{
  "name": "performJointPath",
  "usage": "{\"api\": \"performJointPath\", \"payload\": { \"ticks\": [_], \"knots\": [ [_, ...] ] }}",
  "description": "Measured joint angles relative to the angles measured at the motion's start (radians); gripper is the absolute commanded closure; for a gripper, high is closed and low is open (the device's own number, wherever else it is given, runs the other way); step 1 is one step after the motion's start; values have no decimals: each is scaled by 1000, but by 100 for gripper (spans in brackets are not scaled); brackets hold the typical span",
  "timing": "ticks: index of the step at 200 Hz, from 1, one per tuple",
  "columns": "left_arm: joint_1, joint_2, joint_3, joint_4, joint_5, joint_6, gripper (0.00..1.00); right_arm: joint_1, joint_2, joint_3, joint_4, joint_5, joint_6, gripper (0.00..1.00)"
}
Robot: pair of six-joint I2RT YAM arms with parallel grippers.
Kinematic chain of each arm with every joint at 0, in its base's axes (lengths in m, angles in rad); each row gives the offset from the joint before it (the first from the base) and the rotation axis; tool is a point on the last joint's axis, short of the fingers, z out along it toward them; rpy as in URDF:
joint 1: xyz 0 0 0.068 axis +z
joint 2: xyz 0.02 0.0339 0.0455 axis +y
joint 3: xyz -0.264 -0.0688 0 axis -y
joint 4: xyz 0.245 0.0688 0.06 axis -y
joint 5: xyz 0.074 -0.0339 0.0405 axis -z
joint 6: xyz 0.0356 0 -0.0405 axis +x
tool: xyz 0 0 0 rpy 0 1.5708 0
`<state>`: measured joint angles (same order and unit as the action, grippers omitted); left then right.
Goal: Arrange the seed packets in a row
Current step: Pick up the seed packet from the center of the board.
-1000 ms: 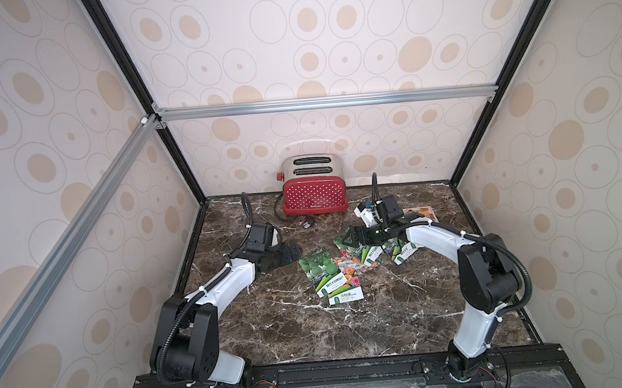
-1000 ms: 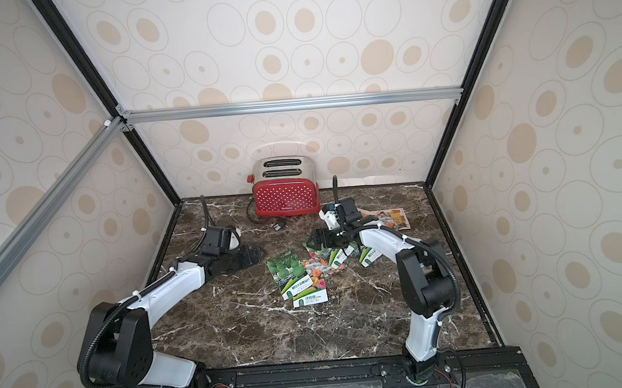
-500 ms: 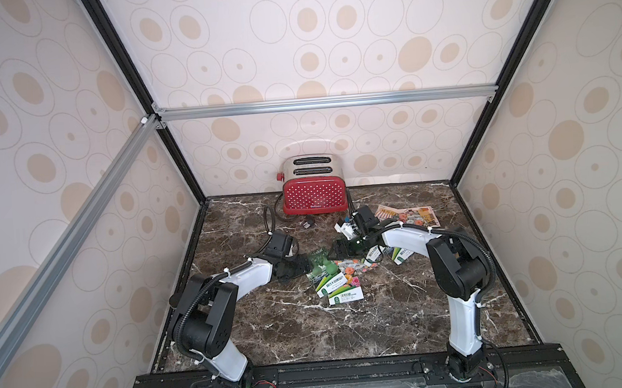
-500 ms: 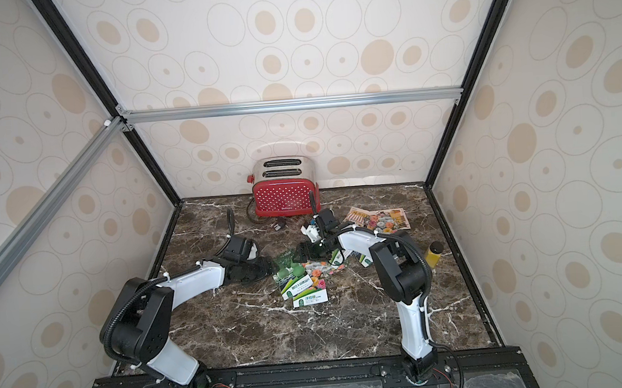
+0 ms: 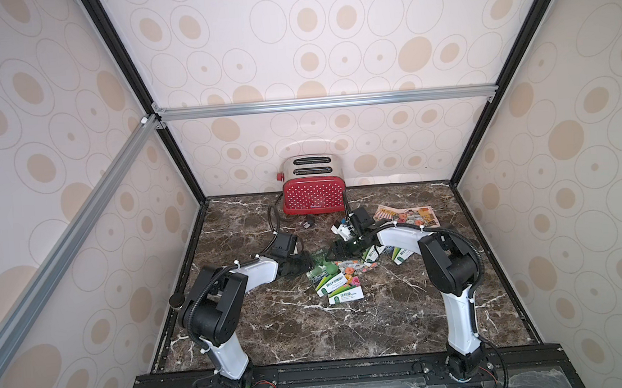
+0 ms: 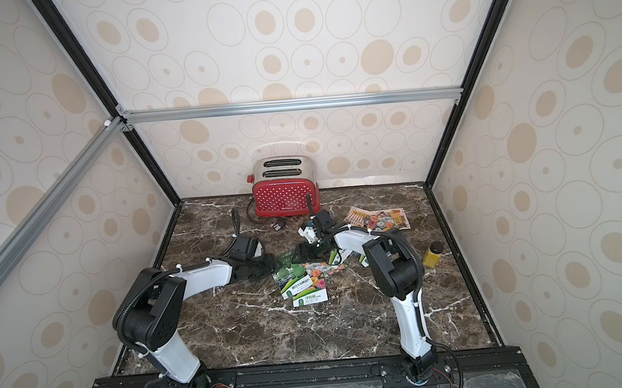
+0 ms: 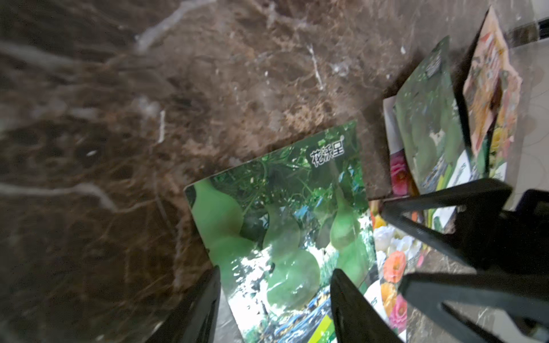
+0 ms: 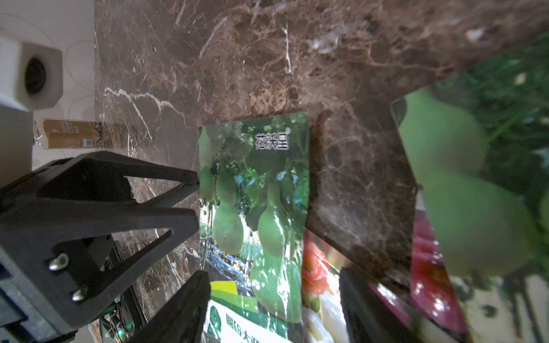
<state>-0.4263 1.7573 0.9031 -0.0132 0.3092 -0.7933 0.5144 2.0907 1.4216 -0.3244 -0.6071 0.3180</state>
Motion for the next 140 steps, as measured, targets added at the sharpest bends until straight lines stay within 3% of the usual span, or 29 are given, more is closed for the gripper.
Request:
{"api": "performJointPath", "payload": {
  "ticks": [42,81,140],
  "knots": [
    [-39,69,45,73,-1,-3,42,10,0,-9,18,-3,15,42],
    [-47,76,38,113,-4,-8,42,23,0,-58,60,-9,40,66],
    [-56,-24,-48,116,-35,-24,25,24,0,-54,66,-40,43,99]
  ]
}}
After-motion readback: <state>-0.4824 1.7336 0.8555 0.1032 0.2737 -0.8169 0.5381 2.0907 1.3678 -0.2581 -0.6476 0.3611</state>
